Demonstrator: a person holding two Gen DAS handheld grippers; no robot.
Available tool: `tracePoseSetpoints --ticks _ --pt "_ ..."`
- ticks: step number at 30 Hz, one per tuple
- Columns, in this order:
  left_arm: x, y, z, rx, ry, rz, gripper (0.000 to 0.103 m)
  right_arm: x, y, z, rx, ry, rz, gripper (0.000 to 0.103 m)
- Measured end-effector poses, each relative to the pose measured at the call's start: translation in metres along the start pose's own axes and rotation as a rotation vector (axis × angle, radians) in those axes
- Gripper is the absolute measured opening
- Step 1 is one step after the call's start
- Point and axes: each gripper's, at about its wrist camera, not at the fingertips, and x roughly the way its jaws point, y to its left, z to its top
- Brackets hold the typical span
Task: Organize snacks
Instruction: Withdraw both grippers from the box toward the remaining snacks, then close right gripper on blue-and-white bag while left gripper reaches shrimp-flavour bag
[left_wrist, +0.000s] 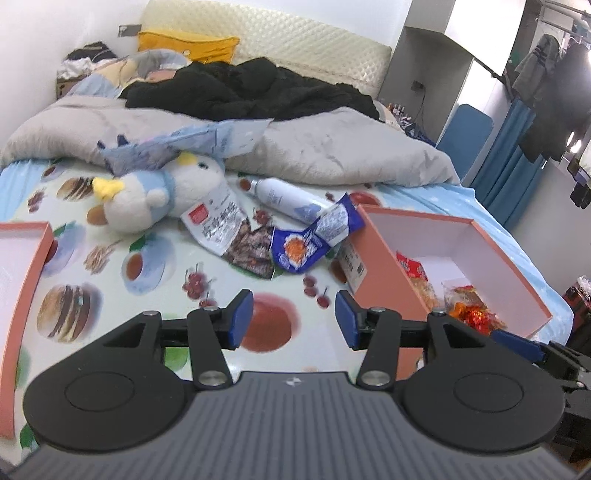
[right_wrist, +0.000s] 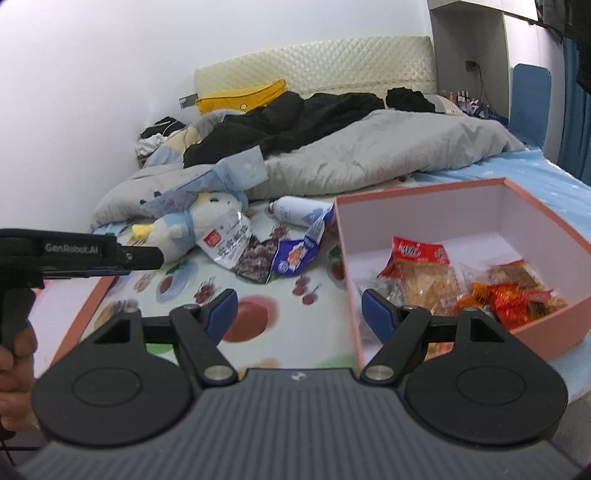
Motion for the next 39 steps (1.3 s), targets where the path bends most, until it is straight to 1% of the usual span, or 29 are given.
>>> tracePoseSetpoints --ticks 5,8,9,11,15,19,21,24,29,36,39 --pt "-0.002 0.018 -0.020 -0.030 0.035 0.013 0.055 -0.001 0.011 -0.012 -0.002 0.019 0.000 0.076" --pt "-0.002 0.030 -0.027 -0.058 0.041 0.028 0.056 0.001 0.018 -0.015 -0.015 0.024 -0.002 0.076" --pt "-0.002 0.034 -0.028 -0.065 0.039 0.030 0.056 0.002 0.020 -0.015 -0.025 0.020 -0.003 0.076" --pt "0.000 0.041 -0.030 -0.081 0.038 0.041 0.062 0.004 0.024 -0.013 -0.040 0.017 -0.003 0.076" --pt "0.010 0.052 -0.029 -0.103 0.038 0.049 0.064 0.013 0.029 -0.015 -0.040 0.030 -0.001 0.076" --pt "0.030 0.060 -0.027 -0.126 0.057 0.052 0.064 0.024 0.034 -0.014 -0.035 0.052 0.002 0.076" --pt "0.041 0.066 -0.025 -0.151 0.059 0.037 0.064 0.031 0.037 -0.014 -0.035 0.056 0.003 0.076" --pt "0.058 0.070 -0.023 -0.162 0.062 0.060 0.064 0.046 0.042 -0.012 -0.029 0.076 -0.002 0.075" --pt "0.084 0.082 -0.017 -0.194 0.064 0.073 0.064 0.073 0.049 -0.006 -0.039 0.069 -0.002 0.075" --pt "0.125 0.107 -0.009 -0.290 0.076 0.041 0.064 0.119 0.052 0.001 -0.004 0.075 -0.019 0.075" --pt "0.148 0.119 -0.005 -0.342 0.091 0.001 0.064 0.141 0.051 0.004 0.018 0.079 -0.039 0.073"
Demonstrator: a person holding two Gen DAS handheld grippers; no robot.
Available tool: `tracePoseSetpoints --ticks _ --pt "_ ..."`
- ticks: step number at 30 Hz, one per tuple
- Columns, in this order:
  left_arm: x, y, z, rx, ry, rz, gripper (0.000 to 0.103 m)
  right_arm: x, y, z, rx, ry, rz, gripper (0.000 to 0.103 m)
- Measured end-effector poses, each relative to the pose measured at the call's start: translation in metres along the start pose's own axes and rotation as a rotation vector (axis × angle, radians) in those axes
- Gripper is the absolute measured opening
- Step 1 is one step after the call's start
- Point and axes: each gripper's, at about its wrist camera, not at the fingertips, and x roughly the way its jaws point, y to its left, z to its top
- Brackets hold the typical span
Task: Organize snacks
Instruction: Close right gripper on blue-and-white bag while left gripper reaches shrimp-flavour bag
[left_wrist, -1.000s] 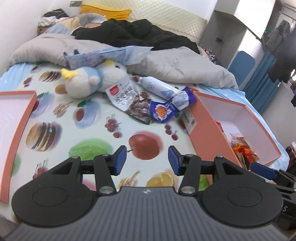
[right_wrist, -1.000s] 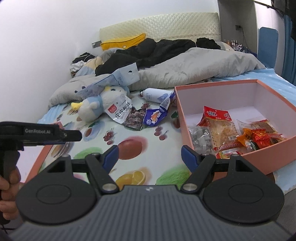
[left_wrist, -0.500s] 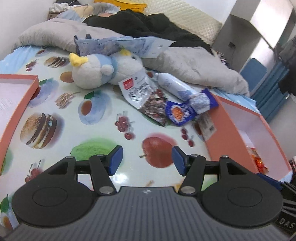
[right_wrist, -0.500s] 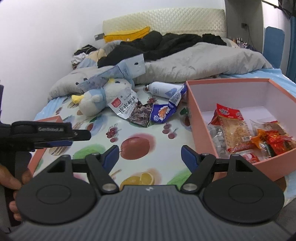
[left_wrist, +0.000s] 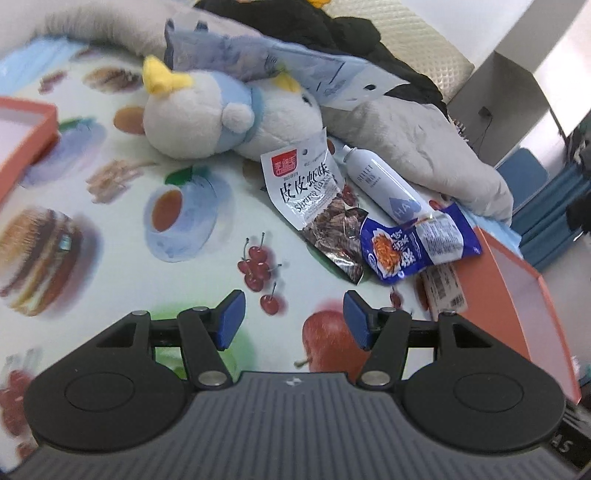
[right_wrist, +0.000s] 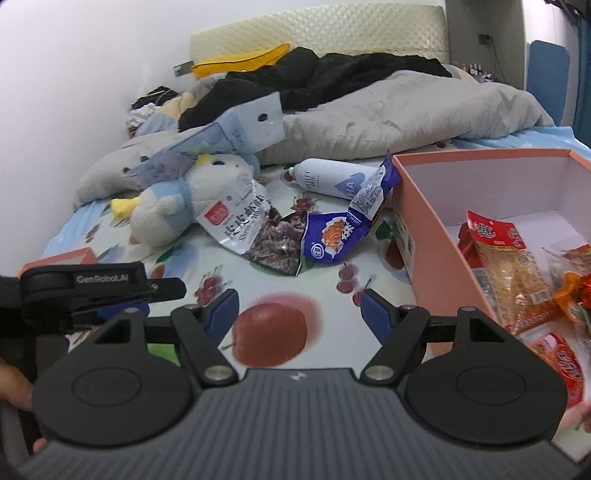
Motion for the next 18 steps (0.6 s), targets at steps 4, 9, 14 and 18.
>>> tracePoseSetpoints --ticks 4,9,14,18 --pt "0.027 0.007 0.012 -0.046 0.019 -0.037 0.068 0.030 -0.003 0.006 0.033 0.002 -0.026 0.069" --pt "0.061 0.013 0.026 -0.114 0.031 -0.105 0.079 0.063 -0.010 0.017 0.086 -0.015 -0.074 0.068" --pt "0.091 0.014 0.042 -0.134 0.019 -0.116 0.082 0.092 -0.016 0.027 0.129 -0.027 -0.106 0.068" --pt "0.108 0.008 0.056 -0.074 -0.007 -0.104 0.082 0.108 -0.018 0.037 0.155 -0.044 -0.136 0.068"
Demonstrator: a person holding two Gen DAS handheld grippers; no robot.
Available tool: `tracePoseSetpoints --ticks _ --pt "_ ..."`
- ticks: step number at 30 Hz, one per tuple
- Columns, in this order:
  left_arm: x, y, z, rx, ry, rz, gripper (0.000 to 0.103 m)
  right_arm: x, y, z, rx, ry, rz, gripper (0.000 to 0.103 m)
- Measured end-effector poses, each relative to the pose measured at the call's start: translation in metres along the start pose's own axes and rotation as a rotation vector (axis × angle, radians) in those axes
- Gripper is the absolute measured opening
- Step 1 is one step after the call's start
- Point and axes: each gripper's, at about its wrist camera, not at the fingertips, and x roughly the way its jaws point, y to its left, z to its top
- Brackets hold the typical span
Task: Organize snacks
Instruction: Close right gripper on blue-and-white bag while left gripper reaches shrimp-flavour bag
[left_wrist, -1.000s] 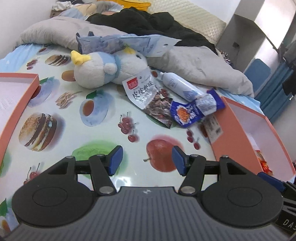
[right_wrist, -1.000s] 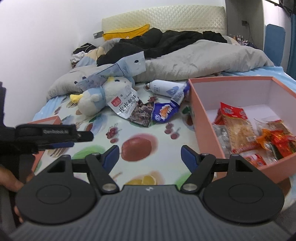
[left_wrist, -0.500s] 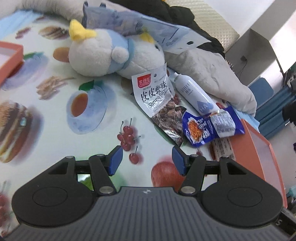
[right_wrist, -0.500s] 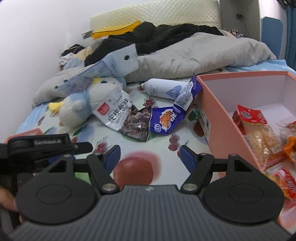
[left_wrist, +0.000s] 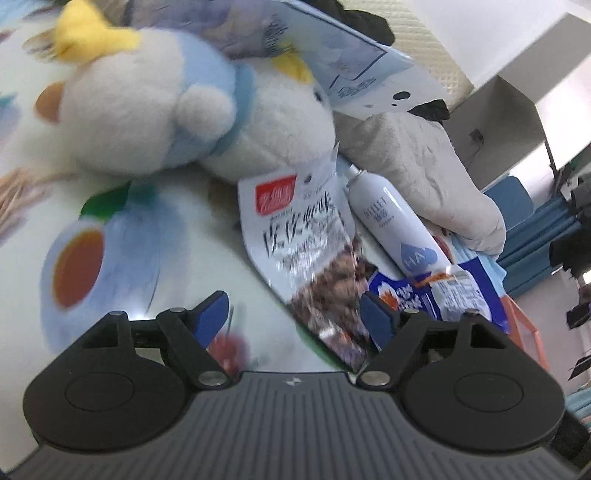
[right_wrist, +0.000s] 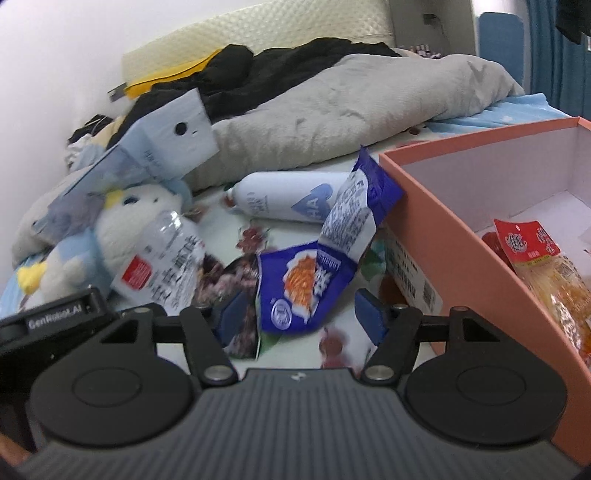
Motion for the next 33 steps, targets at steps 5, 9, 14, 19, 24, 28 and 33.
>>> tracePoseSetpoints --ticks 5,9,14,19,24,28,33 --pt "0.019 -0.002 0.012 0.064 -0.009 -0.019 0.082 0.024 -0.001 0.009 0.037 0.015 -0.034 0.067" --pt "0.029 -0.004 0.018 0.125 -0.021 -0.025 0.082 0.038 -0.004 0.013 0.063 0.032 -0.045 0.066" --pt "0.044 -0.010 0.026 0.184 -0.028 -0.034 0.082 0.052 -0.002 0.014 0.055 0.030 -0.059 0.064" --pt "0.056 -0.011 0.035 0.188 -0.040 -0.056 0.088 0.074 -0.009 0.013 0.102 0.073 -0.064 0.058" --pt "0.063 -0.013 0.037 0.167 -0.039 -0.099 0.092 0.085 -0.015 0.014 0.094 0.078 -0.063 0.037" --pt "0.067 -0.021 0.033 0.183 -0.011 -0.139 0.092 0.085 -0.013 0.014 0.088 0.093 -0.011 0.035" --pt "0.068 -0.028 0.026 0.231 0.007 -0.127 0.092 0.079 -0.008 0.009 0.066 0.110 0.028 0.030"
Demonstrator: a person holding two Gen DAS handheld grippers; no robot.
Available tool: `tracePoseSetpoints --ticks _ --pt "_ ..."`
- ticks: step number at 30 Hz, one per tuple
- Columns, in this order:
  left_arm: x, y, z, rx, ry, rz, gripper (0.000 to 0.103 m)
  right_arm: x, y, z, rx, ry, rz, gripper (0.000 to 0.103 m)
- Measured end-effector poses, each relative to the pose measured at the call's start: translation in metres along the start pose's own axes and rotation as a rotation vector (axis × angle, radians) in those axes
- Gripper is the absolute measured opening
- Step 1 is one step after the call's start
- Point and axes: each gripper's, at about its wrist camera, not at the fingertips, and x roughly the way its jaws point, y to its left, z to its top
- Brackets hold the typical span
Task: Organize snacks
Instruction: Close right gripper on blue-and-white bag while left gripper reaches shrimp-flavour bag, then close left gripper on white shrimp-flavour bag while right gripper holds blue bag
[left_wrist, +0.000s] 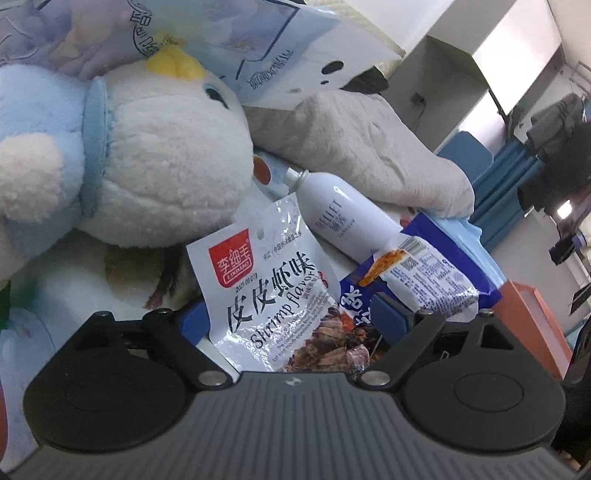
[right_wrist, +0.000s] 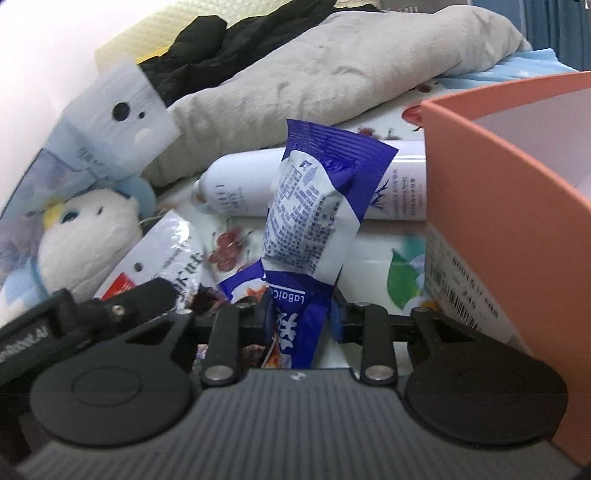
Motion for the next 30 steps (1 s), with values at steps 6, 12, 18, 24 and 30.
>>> tracePoseSetpoints --ticks 6,12,18,24,30 --pt "-0.007 -0.009 -0.010 0.050 0.034 0.017 0.092 -0.013 0.003 -0.012 -0.029 0.039 0.047 0.027" --pt "-0.033 -0.008 -0.032 0.028 0.045 0.027 0.092 -0.034 0.003 -0.029 -0.049 0.079 0.080 0.026" --pt "-0.074 -0.008 -0.058 -0.022 0.073 0.031 0.091 -0.062 -0.001 -0.049 -0.089 0.113 0.102 0.026" --pt "-0.120 -0.017 -0.095 -0.043 0.085 0.057 0.091 -0.099 -0.010 -0.072 -0.135 0.136 0.116 0.026" --pt "-0.163 -0.033 -0.125 -0.025 0.081 0.097 0.092 -0.137 -0.023 -0.089 -0.203 0.115 0.112 0.026"
